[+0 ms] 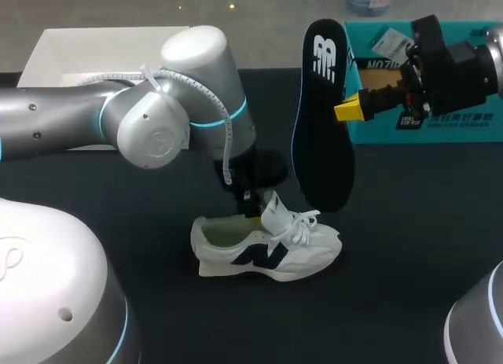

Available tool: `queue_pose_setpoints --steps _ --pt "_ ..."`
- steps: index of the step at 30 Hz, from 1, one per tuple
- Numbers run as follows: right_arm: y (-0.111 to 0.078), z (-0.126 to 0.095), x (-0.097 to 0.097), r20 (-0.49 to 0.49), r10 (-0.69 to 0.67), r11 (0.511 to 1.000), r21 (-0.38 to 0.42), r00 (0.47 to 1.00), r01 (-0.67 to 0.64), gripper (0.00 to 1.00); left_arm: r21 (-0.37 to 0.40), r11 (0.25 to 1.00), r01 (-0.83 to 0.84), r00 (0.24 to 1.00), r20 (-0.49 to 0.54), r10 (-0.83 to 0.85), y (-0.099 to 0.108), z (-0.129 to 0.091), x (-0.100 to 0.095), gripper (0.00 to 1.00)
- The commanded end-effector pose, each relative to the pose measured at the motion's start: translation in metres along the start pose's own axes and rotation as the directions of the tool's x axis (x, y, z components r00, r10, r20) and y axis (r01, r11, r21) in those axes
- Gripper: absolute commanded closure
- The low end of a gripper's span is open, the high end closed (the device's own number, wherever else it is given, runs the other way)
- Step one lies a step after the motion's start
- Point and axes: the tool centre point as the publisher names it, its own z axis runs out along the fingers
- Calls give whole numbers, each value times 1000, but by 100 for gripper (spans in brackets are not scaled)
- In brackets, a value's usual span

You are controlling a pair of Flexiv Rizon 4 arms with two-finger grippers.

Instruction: Take the shoe out of the shoebox, open the shoe tongue, remove and reinsert the insole, then place the shoe into the shoebox

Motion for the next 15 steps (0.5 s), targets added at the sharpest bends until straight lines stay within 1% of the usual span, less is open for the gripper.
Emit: queue_pose_setpoints --steps 1,3,4,5,6,7,8,9,10,11,12,13,14,15 --pt "0 2 -1 1 1 1000 2 1000 -1 100 2 1000 -1 1000 0 1 1 -1 0 100" --pt "0 2 -1 1 1 1000 2 1000 -1 100 0 995 -97 994 -57 97 6 -11 -4 100" --pt "0 2 -1 1 1 1000 2 1000 -1 100 24 987 -156 984 -87 157 7 -18 -6 100" --pt "0 2 -1 1 1 1000 2 1000 -1 100 21 976 -218 969 -114 219 9 -24 -7 100" --pt "0 2 -1 1 1 1000 2 1000 -1 100 15 958 -287 945 -159 286 8 -30 -8 100" --pt "0 2 -1 1 1 1000 2 1000 -1 100 46 942 -332 926 -173 335 9 -37 -9 100" --pt "0 2 -1 1 1 1000 2 1000 -1 100 36 915 -401 892 -211 399 9 -42 -9 100" --pt "0 2 -1 1 1 1000 2 1000 -1 100 54 895 -442 866 -235 442 8 -46 -9 100" --pt "0 2 -1 1 1 1000 2 1000 -1 100 51 888 -457 853 -259 453 9 -50 -12 100" --pt "0 2 -1 1 1 1000 2 1000 -1 100 41 851 -524 804 -305 510 8 -51 -14 100" --pt "0 2 -1 1 1 1000 2 1000 -1 100 84 832 -549 774 -324 544 8 -54 -16 100" --pt "0 2 -1 1 1 1000 2 1000 -1 100 70 796 -602 728 -363 582 7 -55 -19 100" --pt "0 2 -1 1 1 1000 2 1000 -1 100 101 761 -641 682 -379 625 5 -56 -19 100" --pt "0 2 -1 1 1 1000 2 1000 -1 100 100 740 -665 652 -405 641 3 -57 -21 100"
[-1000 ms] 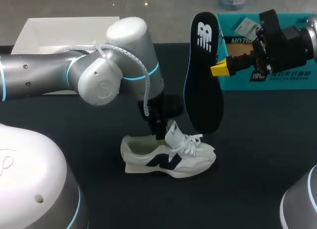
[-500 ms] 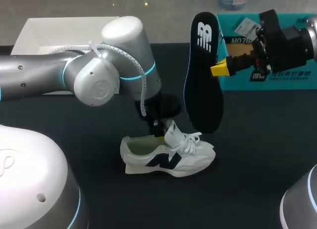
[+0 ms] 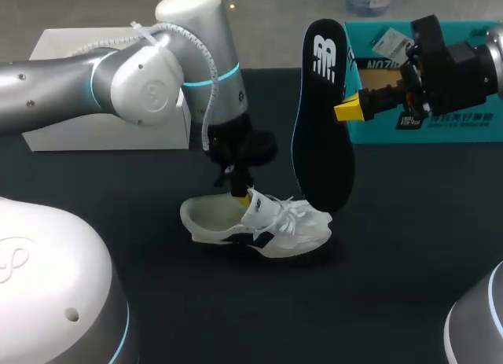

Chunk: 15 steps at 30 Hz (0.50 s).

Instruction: Take the shoe out of the shoebox, open the shoe tongue, remove and reinsert the insole, then place the shoe into the shoebox

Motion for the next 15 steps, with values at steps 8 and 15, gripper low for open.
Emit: queue_pose_setpoints --steps 8,15 --pt "0 2 -1 1 1 1000 2 1000 -1 100 47 708 -705 617 -452 644 -21 -14 -15 100" --pt "0 2 -1 1 1 1000 2 1000 -1 100 88 454 -887 368 -462 807 -23 -14 -19 100"
